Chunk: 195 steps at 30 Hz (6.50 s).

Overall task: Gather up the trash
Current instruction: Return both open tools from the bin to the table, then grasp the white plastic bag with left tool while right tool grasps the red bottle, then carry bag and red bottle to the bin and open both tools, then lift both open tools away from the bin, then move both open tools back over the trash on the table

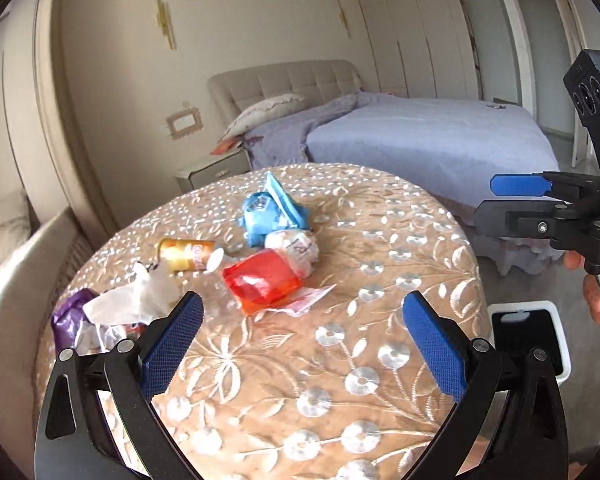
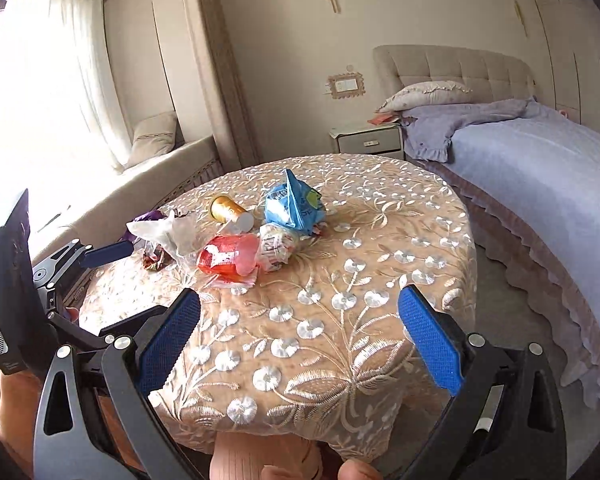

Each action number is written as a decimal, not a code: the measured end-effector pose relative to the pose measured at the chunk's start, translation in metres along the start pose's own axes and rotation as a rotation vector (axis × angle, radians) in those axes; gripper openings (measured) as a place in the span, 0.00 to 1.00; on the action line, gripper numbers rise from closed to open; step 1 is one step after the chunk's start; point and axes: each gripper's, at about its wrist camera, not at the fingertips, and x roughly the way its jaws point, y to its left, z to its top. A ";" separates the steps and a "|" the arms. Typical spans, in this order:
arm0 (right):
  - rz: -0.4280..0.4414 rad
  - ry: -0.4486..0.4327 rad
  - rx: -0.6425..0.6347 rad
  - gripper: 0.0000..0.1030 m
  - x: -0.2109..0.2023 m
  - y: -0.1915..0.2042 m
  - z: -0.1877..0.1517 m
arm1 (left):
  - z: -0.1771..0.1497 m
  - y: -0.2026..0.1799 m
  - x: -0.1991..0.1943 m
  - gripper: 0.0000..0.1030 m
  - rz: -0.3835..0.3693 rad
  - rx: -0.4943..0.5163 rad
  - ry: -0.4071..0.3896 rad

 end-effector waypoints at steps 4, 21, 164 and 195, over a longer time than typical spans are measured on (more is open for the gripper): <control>0.023 0.069 -0.076 0.96 0.035 0.020 0.010 | -0.007 0.051 -0.003 0.95 0.091 -0.045 -0.015; 0.377 0.383 -0.144 0.96 0.167 0.064 0.030 | 0.000 0.128 0.076 0.95 0.070 0.017 0.072; -0.107 0.071 0.078 0.96 -0.048 -0.045 -0.035 | 0.001 -0.110 0.000 0.95 -0.412 -0.016 0.055; -0.001 0.159 -0.041 0.96 0.099 0.053 0.013 | -0.024 0.094 -0.006 0.95 0.016 -0.254 0.039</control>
